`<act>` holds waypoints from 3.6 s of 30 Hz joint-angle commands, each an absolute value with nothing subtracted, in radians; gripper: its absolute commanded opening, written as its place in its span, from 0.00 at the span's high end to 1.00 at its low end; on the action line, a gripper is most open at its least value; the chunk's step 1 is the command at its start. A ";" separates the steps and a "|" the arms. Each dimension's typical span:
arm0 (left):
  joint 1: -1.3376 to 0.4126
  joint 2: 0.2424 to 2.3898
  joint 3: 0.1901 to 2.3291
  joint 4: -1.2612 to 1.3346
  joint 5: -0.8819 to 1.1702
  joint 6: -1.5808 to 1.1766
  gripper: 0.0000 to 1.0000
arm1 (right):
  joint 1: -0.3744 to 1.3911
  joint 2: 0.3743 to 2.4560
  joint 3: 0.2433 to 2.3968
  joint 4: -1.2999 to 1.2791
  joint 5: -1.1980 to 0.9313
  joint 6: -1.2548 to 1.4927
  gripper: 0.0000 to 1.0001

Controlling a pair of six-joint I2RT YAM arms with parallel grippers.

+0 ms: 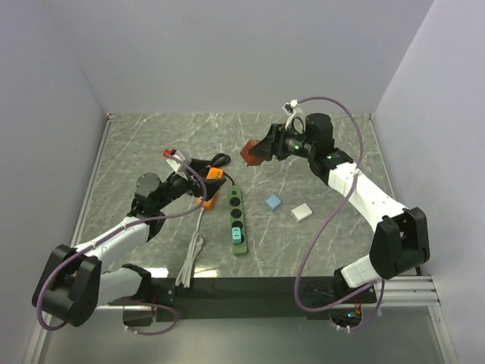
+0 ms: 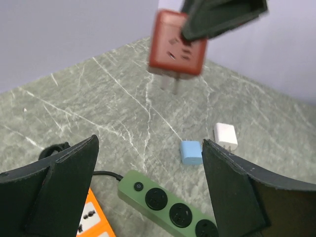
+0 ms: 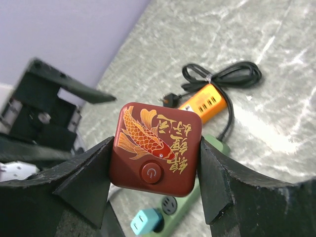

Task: Insert the plug

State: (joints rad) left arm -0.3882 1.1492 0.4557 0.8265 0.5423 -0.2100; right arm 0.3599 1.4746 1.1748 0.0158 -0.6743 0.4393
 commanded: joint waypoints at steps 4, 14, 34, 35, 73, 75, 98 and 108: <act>-0.364 1.181 0.471 0.865 0.486 -0.336 0.09 | 0.385 1.368 1.097 0.095 -0.597 0.321 1.00; -0.341 1.281 0.474 0.887 0.563 -0.385 0.06 | 0.498 1.345 1.019 0.098 -0.593 0.027 1.00; -0.459 1.281 0.463 1.041 0.618 -0.259 0.05 | 0.607 1.539 1.272 -0.127 -0.271 0.380 1.00; -0.460 1.290 0.466 1.048 0.615 -0.262 0.05 | 0.610 1.540 1.272 -0.126 -0.288 0.393 1.00; -0.411 1.559 0.640 1.148 1.089 -0.304 1.00 | 0.485 1.378 1.237 -0.020 -0.518 0.370 0.07; -0.400 1.546 0.658 1.062 1.164 -0.276 1.00 | 0.424 1.315 1.175 0.052 -0.540 0.333 0.06; -0.555 1.420 0.798 1.319 1.382 -1.023 1.00 | 0.532 1.078 1.129 -0.543 -1.158 -1.024 0.01; -0.586 1.580 0.816 1.862 1.353 -1.480 1.00 | 0.615 1.167 1.269 -0.824 -1.157 -1.313 0.01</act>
